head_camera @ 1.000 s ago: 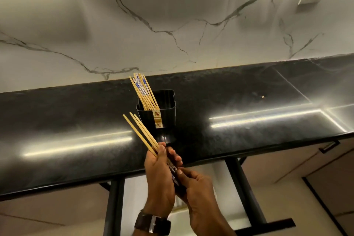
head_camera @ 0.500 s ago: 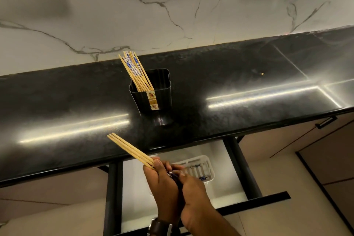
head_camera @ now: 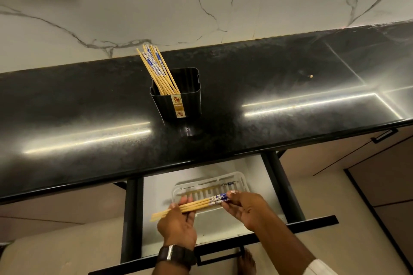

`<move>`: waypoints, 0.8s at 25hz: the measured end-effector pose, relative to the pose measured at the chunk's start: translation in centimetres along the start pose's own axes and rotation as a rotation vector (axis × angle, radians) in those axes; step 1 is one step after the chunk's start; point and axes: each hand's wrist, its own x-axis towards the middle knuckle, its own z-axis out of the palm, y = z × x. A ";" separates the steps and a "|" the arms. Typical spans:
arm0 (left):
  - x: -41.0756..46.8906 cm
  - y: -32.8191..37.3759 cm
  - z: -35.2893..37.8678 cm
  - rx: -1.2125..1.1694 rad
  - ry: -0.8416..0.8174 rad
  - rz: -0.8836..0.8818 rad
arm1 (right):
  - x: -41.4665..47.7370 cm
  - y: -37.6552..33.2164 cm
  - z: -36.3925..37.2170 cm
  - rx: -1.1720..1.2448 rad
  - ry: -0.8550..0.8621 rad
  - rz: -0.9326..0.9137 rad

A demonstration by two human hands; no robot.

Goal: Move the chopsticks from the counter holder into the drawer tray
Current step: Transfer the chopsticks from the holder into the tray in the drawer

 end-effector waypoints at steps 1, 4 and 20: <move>0.6 -0.8 0.4 -0.040 0.045 -0.044 | 1.0 0.5 0.8 0.046 0.030 0.001; 2.3 -2.1 1.9 -0.067 0.091 -0.117 | 4.0 1.8 3.2 0.131 0.070 0.046; 5.4 1.0 3.5 0.081 -0.026 -0.366 | 7.9 -0.6 4.1 0.181 0.150 0.097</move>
